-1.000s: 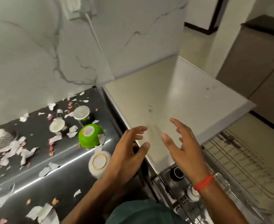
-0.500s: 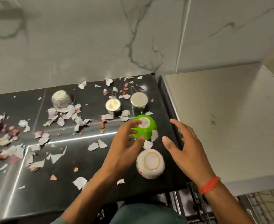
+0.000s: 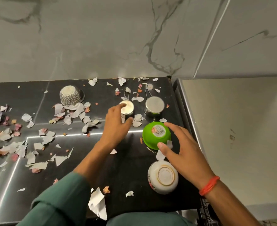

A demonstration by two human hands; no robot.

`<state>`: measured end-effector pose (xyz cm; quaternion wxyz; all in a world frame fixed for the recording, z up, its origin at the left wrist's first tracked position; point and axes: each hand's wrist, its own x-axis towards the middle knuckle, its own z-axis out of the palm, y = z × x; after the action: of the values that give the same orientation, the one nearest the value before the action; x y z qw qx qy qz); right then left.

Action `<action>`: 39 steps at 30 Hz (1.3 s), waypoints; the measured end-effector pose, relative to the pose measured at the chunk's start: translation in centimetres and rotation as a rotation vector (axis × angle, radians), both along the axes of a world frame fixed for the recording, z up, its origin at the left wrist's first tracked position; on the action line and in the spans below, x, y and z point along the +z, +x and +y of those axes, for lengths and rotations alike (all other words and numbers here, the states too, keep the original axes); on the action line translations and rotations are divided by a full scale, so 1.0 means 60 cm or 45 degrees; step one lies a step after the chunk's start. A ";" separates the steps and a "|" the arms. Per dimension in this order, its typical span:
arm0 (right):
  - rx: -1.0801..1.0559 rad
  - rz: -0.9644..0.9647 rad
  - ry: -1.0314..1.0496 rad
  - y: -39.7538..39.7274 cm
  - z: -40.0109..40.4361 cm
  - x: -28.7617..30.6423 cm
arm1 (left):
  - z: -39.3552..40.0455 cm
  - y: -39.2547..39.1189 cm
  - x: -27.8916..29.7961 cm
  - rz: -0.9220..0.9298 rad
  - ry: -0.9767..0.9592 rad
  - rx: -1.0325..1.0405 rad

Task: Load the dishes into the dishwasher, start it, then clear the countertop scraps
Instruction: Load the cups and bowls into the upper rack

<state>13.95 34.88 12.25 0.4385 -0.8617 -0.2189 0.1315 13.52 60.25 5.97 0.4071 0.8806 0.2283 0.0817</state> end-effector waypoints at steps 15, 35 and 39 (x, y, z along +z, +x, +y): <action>0.011 -0.011 -0.117 0.051 0.043 0.003 | 0.052 0.091 -0.044 0.076 0.367 0.034; 0.046 -0.205 -0.833 0.246 0.186 -0.059 | -0.007 -0.092 -0.017 -0.271 -0.455 0.291; 0.049 -0.326 -0.974 0.266 0.204 -0.071 | -0.017 -0.106 -0.021 -0.226 -0.456 0.316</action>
<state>29.89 47.11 7.97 0.0526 -0.9678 -0.2232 0.1035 7.16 59.23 4.73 0.5621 0.7488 0.3092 0.1664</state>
